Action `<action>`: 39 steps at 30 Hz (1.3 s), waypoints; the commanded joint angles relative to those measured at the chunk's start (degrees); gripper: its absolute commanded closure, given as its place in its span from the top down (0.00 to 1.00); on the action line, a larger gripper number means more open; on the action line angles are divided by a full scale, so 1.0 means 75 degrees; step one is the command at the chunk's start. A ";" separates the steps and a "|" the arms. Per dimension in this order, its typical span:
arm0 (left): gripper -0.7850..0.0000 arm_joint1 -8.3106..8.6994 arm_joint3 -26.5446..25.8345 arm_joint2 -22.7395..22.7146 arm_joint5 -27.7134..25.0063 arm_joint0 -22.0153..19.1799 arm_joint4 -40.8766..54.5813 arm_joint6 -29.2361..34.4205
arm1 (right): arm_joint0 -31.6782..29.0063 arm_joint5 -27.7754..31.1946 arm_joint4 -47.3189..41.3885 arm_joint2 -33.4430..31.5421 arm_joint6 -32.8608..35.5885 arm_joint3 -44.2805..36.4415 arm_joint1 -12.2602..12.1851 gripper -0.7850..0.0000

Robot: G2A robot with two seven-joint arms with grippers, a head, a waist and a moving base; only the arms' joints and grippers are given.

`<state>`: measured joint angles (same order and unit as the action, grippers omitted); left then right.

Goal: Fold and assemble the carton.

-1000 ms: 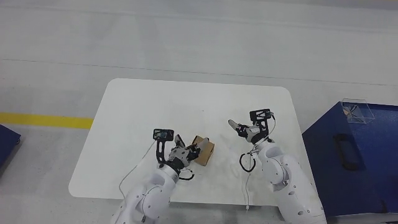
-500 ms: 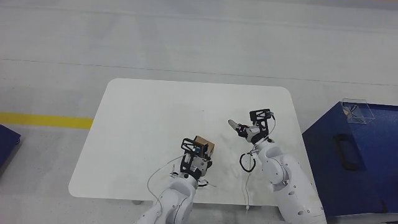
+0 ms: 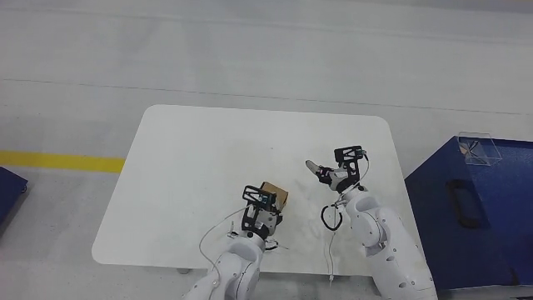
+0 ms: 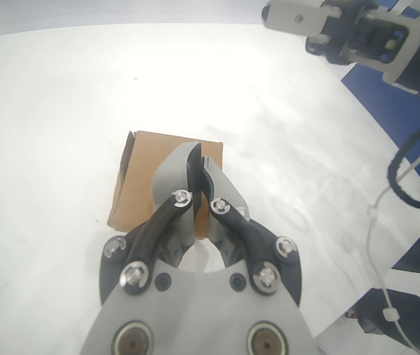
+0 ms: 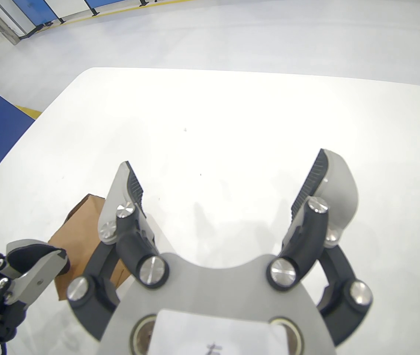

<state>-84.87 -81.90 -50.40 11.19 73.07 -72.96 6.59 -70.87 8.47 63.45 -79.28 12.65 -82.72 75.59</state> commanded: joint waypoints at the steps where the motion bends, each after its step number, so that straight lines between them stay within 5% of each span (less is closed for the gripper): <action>1: 0.00 -0.0028 -0.0012 0.0036 0.0003 -0.0013 0.0069 -0.0097 | 0.0000 0.0000 0.0000 0.0000 0.0000 0.0000 0.0000 1.00; 13: 0.00 -0.0105 0.0096 -0.0023 0.0016 0.0075 0.0258 -0.0739 | 0.0000 0.0000 0.0000 0.0000 0.0000 0.0000 0.0000 1.00; 22: 0.04 0.0040 -0.1141 -0.0838 -0.1368 0.1362 0.1518 -0.3466 | 0.0000 0.0000 0.0000 0.0000 0.0000 0.0000 0.0000 1.00; 23: 0.94 0.0040 -0.1141 -0.0838 -0.1368 0.1362 0.1518 -0.3466 | 0.0000 0.0000 0.0000 0.0000 0.0000 0.0000 0.0000 1.00; 24: 0.00 0.0040 -0.1138 -0.0834 -0.1374 0.1356 0.1518 -0.3440 | 0.0000 0.0000 0.0000 0.0000 0.0000 0.0000 0.0000 1.00; 26: 0.02 0.0043 -0.1153 -0.0848 -0.1404 0.1380 0.1537 -0.3501 | 0.0000 0.0000 0.0000 0.0000 0.0000 0.0000 0.0000 1.00; 36: 0.77 0.0040 -0.1141 -0.0838 -0.1367 0.1362 0.1517 -0.3465 | 0.0000 0.0000 0.0000 0.0000 0.0000 0.0000 0.0000 1.00; 39: 0.89 0.0040 -0.1141 -0.0838 -0.1368 0.1362 0.1517 -0.3466 | 0.0000 0.0000 0.0000 0.0000 0.0000 0.0000 0.0000 1.00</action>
<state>-84.56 -90.46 -56.68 0.93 83.28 -61.58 -19.40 -70.87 8.47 63.45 -79.28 12.65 -82.72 75.59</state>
